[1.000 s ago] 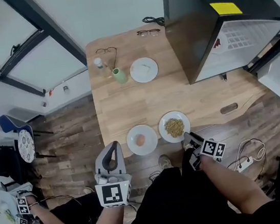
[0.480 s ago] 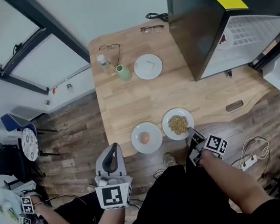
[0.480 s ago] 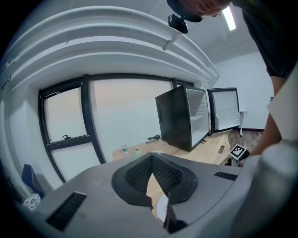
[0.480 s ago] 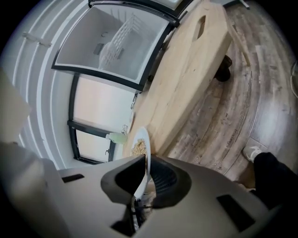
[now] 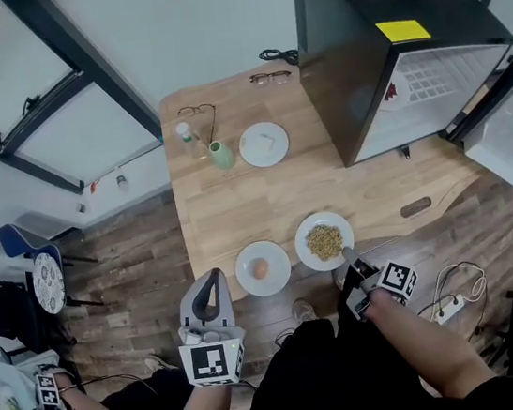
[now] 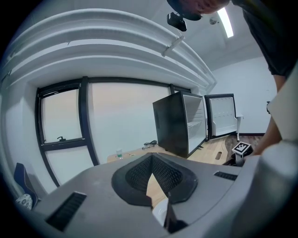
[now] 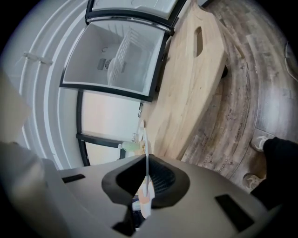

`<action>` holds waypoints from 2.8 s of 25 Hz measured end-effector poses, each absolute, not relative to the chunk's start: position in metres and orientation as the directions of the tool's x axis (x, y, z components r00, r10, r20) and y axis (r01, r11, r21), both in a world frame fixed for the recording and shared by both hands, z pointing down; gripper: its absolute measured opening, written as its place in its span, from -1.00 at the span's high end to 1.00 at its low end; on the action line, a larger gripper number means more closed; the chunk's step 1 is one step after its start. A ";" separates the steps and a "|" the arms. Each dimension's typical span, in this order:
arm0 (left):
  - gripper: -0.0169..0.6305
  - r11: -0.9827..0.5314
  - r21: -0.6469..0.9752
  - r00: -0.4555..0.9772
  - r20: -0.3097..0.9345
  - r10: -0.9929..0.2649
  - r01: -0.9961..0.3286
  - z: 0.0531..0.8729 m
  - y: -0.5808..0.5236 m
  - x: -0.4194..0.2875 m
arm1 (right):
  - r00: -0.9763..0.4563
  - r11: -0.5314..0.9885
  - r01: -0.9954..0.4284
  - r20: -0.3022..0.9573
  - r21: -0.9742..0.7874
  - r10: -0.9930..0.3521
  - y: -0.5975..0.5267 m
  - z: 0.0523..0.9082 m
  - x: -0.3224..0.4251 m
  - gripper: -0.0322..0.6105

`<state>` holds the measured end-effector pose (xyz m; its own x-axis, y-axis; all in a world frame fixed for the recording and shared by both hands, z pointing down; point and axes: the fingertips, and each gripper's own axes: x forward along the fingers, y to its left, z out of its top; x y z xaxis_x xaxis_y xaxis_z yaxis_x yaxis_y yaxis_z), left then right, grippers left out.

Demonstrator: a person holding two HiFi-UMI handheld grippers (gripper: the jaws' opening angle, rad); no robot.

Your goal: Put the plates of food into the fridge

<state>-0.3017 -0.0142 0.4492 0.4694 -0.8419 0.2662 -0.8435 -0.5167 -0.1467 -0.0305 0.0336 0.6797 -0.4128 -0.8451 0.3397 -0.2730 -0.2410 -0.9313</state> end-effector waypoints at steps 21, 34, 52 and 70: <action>0.94 -0.594 -0.069 0.578 0.165 -0.799 -0.801 0.415 -0.095 -0.139 | -0.163 -0.130 -0.209 0.166 -0.969 -0.973 -0.002 0.556 0.174 0.80; 0.94 -0.587 -0.066 0.578 0.124 -0.807 -0.807 0.398 -0.151 -0.067 | -0.043 -0.085 -0.232 0.097 -0.969 -0.994 -0.062 0.497 0.299 0.79; 0.94 -0.479 -0.099 0.468 0.120 -0.876 -0.872 0.391 -0.177 -0.040 | -0.074 -0.145 -0.260 0.170 -0.955 -0.983 -0.159 0.489 0.368 0.79; 0.94 -0.383 -0.098 0.368 0.139 -0.919 -0.918 0.399 -0.177 -0.052 | -0.045 -0.268 -0.416 0.314 -0.869 -0.948 -0.198 0.499 0.376 0.55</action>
